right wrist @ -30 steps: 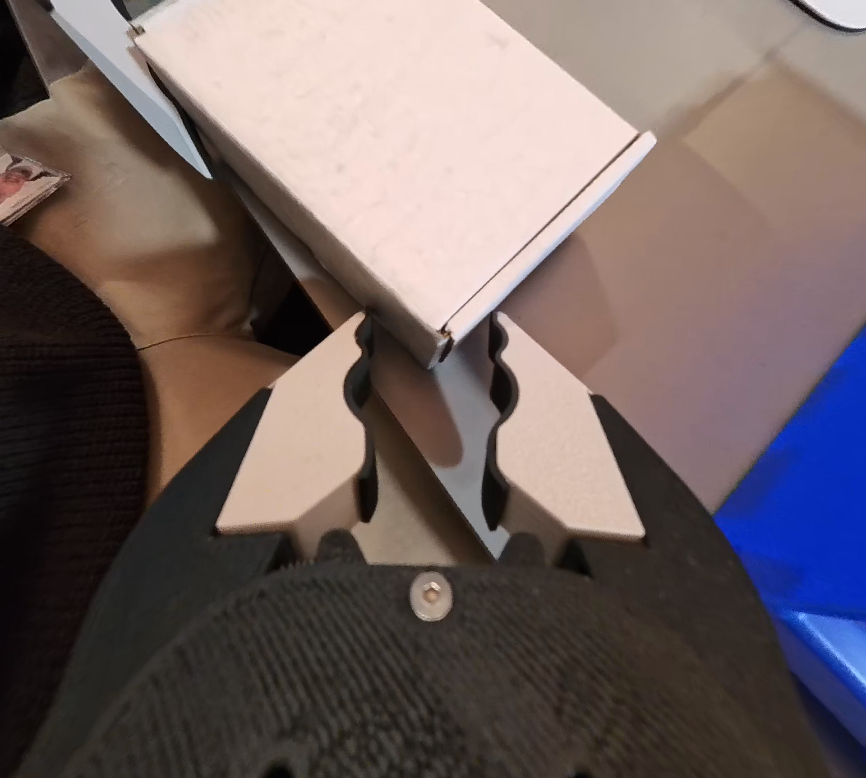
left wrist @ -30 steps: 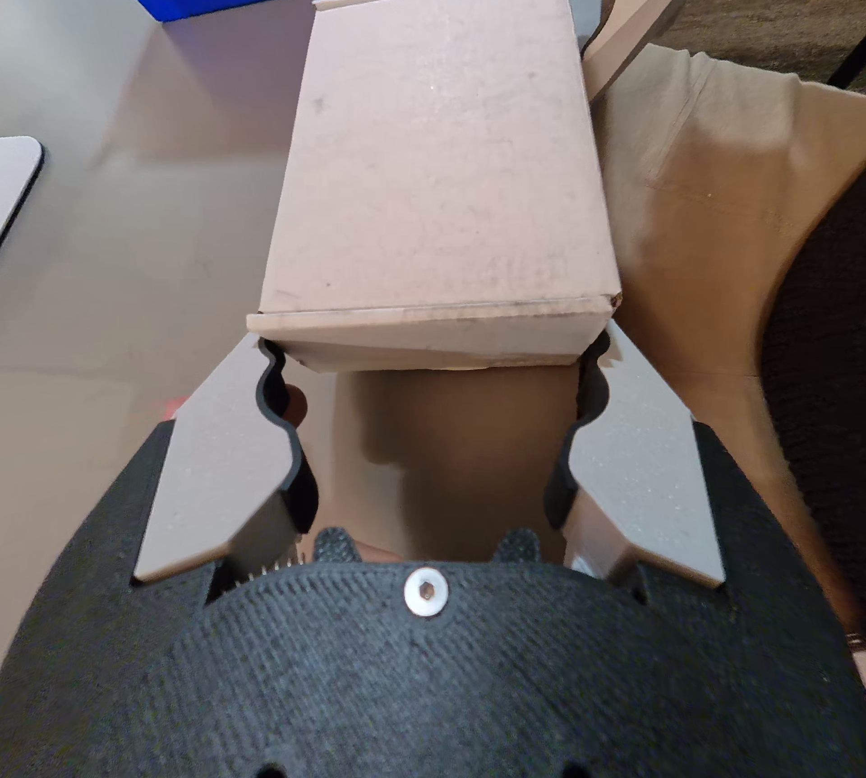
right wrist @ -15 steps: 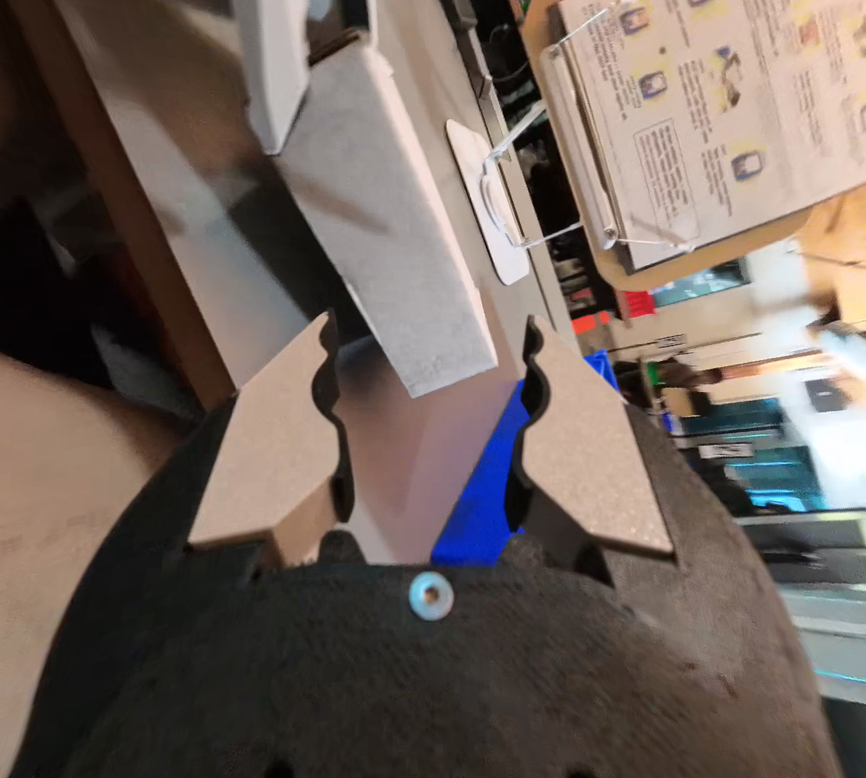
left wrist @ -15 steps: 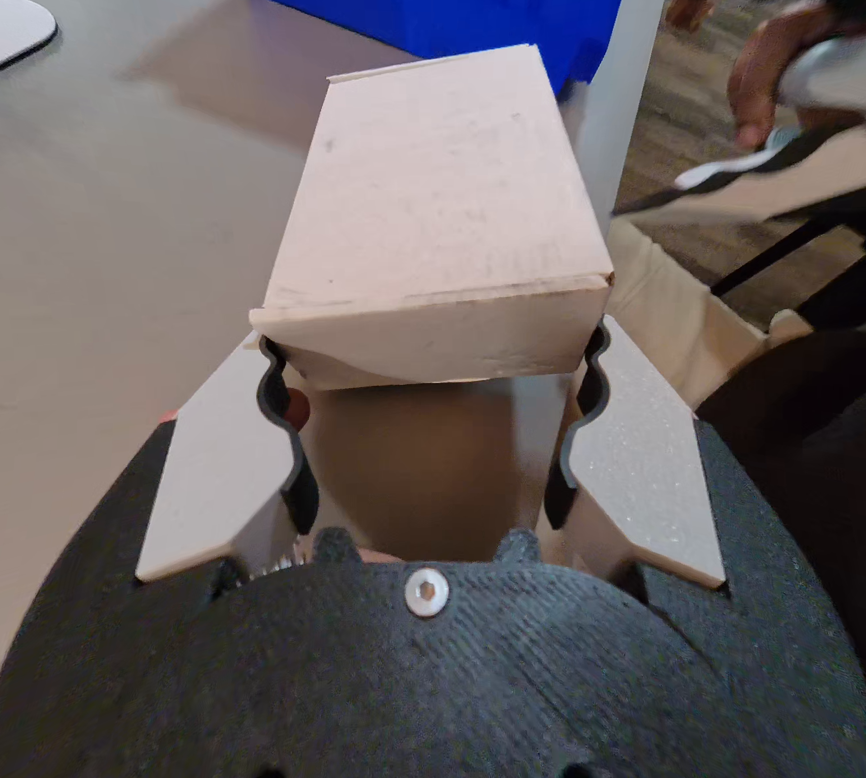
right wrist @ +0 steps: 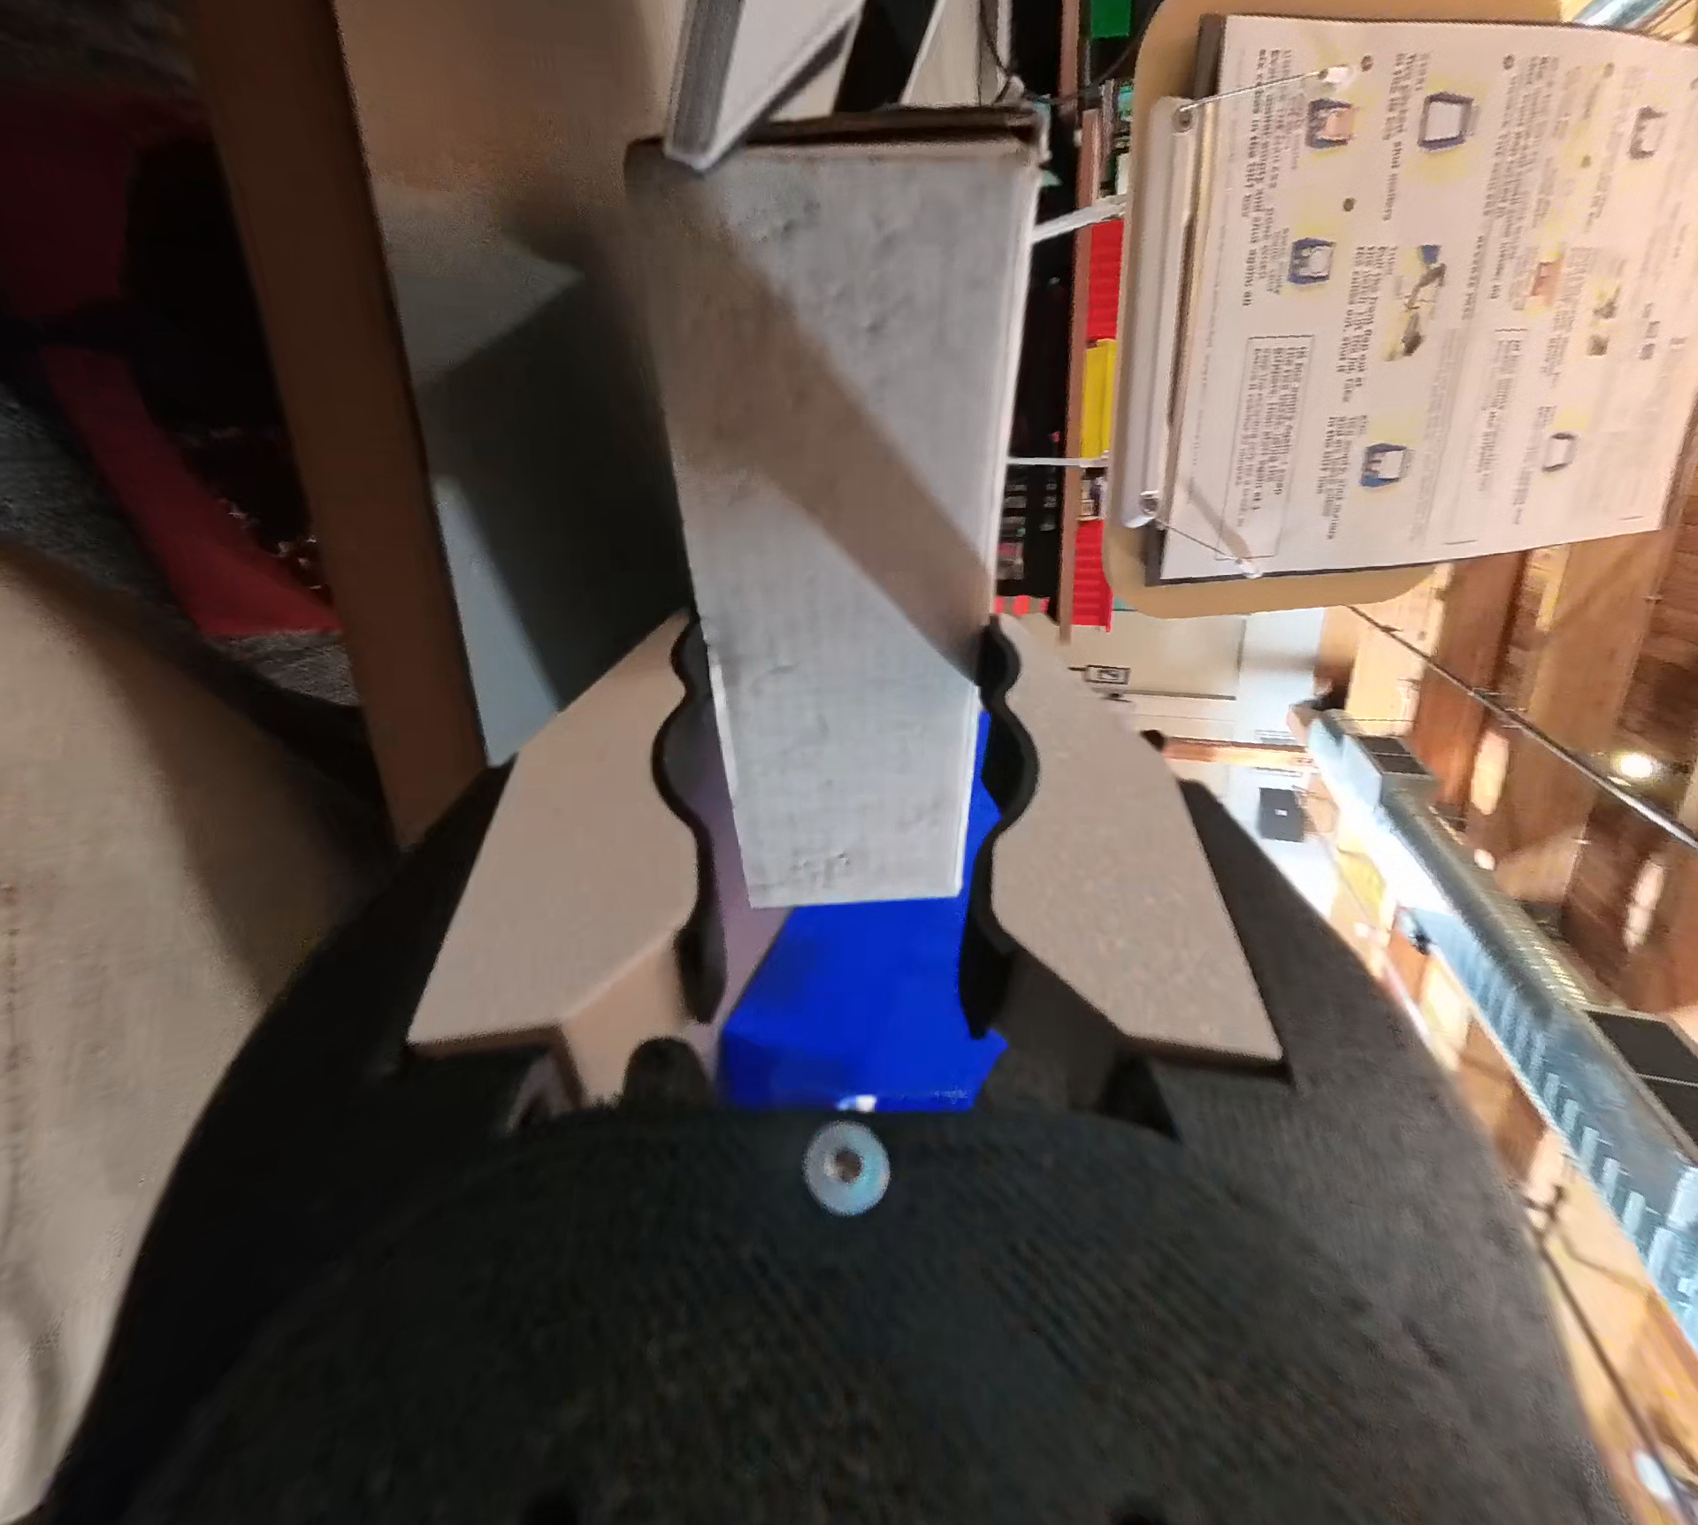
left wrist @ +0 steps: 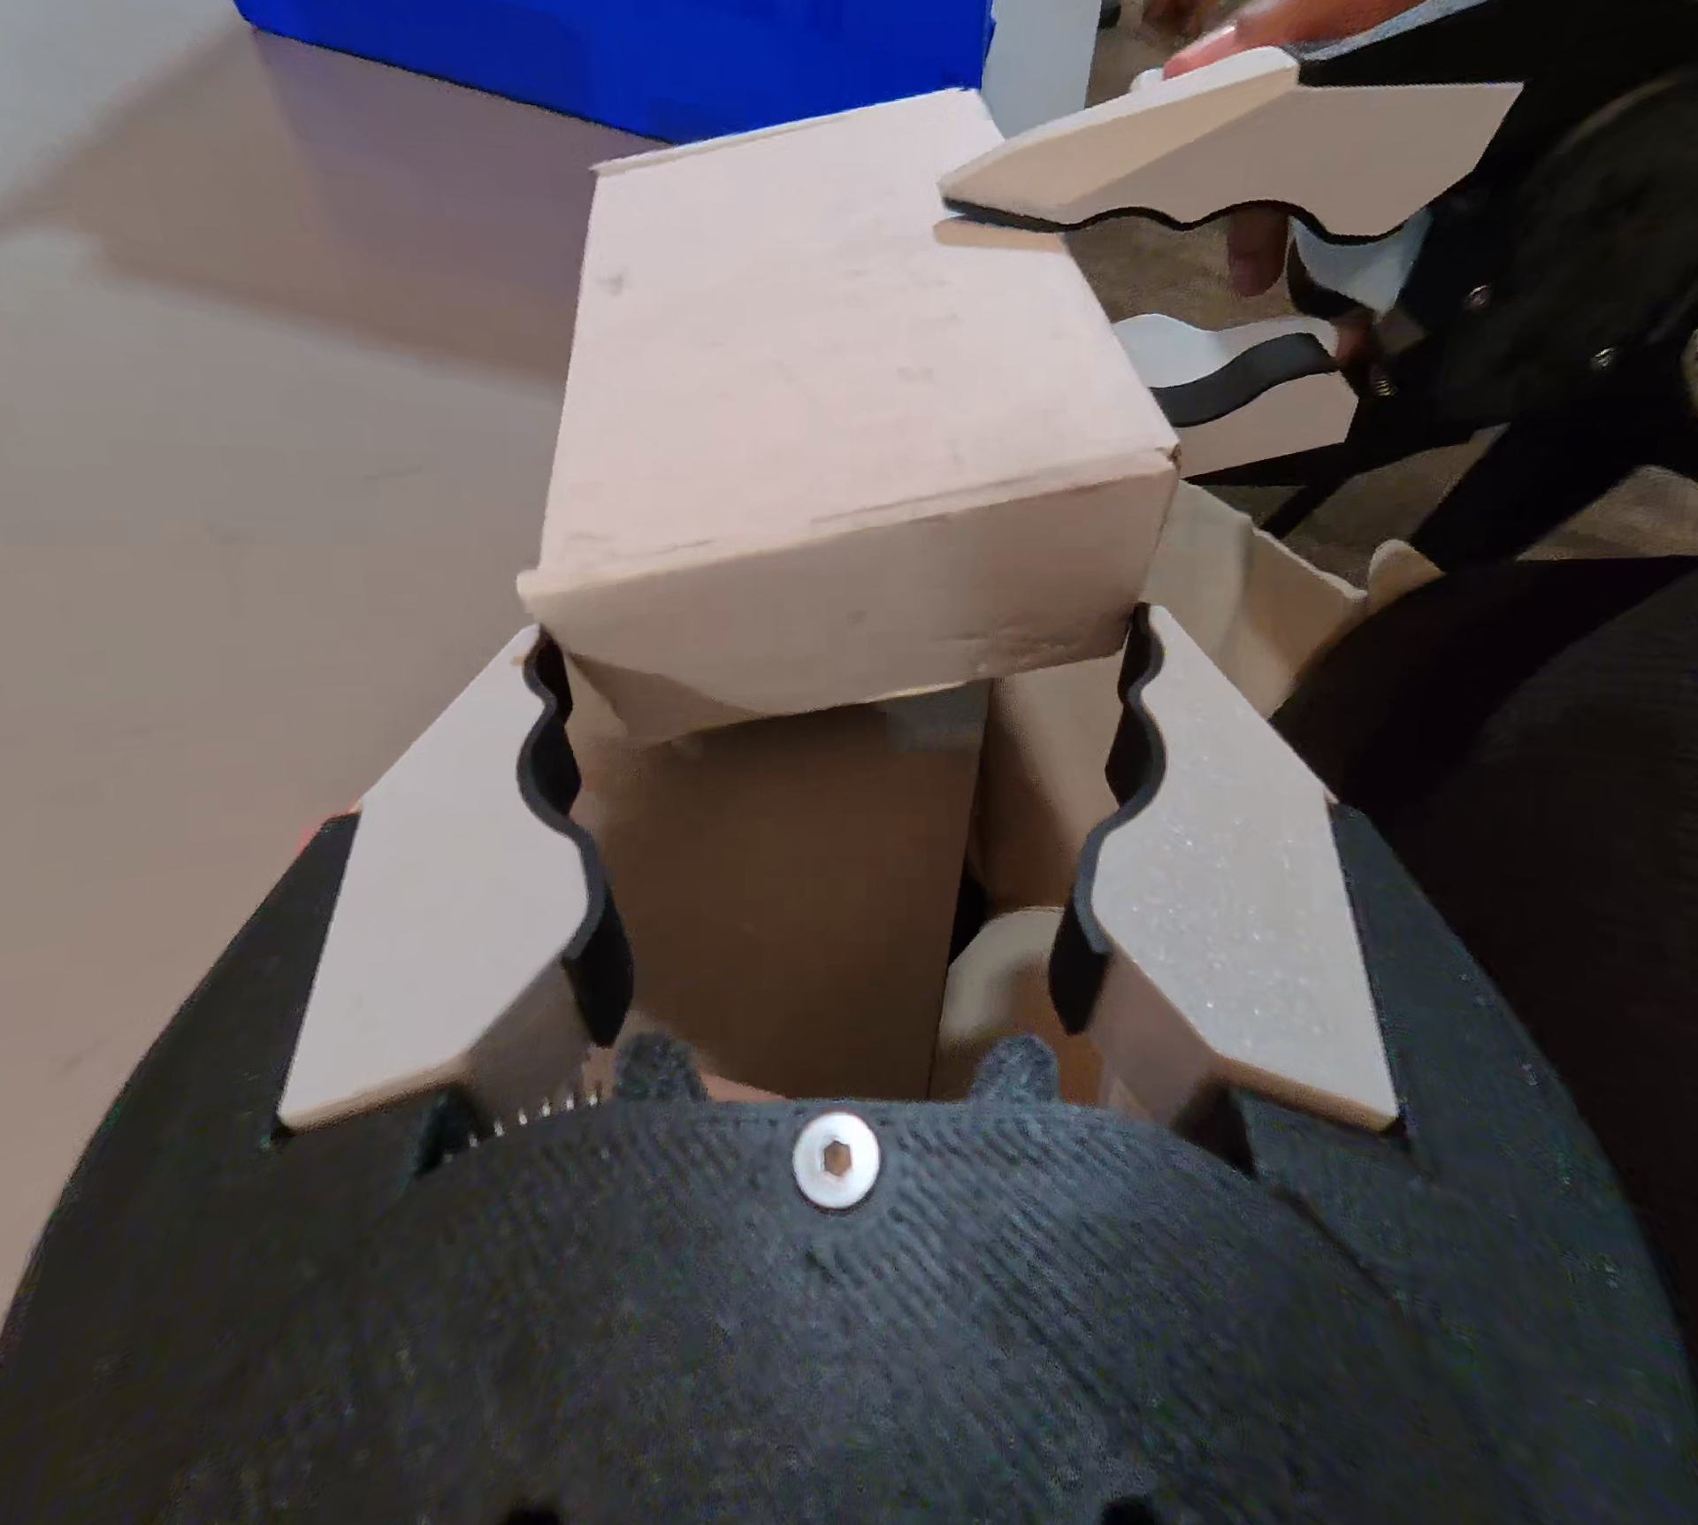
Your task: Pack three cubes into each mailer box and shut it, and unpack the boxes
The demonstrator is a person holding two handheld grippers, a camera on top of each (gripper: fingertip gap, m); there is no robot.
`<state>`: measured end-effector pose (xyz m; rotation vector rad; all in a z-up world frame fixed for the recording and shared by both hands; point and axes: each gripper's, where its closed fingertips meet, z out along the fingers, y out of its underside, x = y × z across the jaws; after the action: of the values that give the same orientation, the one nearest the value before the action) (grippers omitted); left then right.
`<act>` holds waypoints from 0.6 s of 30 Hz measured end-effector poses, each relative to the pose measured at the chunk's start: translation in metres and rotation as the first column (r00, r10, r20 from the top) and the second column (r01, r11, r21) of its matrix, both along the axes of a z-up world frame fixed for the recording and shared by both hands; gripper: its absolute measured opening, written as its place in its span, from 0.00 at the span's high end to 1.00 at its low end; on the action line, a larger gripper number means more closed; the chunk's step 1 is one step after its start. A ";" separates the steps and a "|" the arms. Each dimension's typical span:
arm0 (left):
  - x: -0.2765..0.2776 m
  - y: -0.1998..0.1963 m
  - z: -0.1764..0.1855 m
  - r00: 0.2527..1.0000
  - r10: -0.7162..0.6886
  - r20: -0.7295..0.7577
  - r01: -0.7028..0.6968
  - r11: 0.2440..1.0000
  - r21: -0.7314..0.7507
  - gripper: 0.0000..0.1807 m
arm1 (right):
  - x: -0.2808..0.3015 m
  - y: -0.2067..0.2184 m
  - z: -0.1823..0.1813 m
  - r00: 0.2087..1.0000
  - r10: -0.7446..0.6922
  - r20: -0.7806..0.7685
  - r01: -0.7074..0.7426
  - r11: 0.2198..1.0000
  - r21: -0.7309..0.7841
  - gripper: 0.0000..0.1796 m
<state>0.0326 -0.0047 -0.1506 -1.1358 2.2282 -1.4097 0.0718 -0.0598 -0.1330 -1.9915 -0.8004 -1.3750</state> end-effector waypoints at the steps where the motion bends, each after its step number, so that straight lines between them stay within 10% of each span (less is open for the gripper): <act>1: 0.001 0.004 0.002 1.000 0.009 -0.001 -0.009 1.000 -0.018 0.34 | 0.002 -0.001 0.007 1.000 0.000 0.030 0.000 1.000 0.016 0.67; 11: -0.001 0.005 -0.010 0.998 -0.002 -0.070 -0.001 0.999 -0.042 0.36 | 0.100 -0.069 0.140 0.917 -0.223 0.331 0.161 0.966 0.203 0.67; 18: -0.001 0.000 -0.015 0.998 -0.007 -0.061 0.008 1.000 0.019 0.38 | 0.242 -0.103 0.113 0.930 -0.316 0.190 0.301 0.948 0.102 0.67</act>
<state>0.0311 -0.0045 -0.1655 -1.1806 2.2850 -1.3713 0.3138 -0.1632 -0.0203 -2.0038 -0.5281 -1.7869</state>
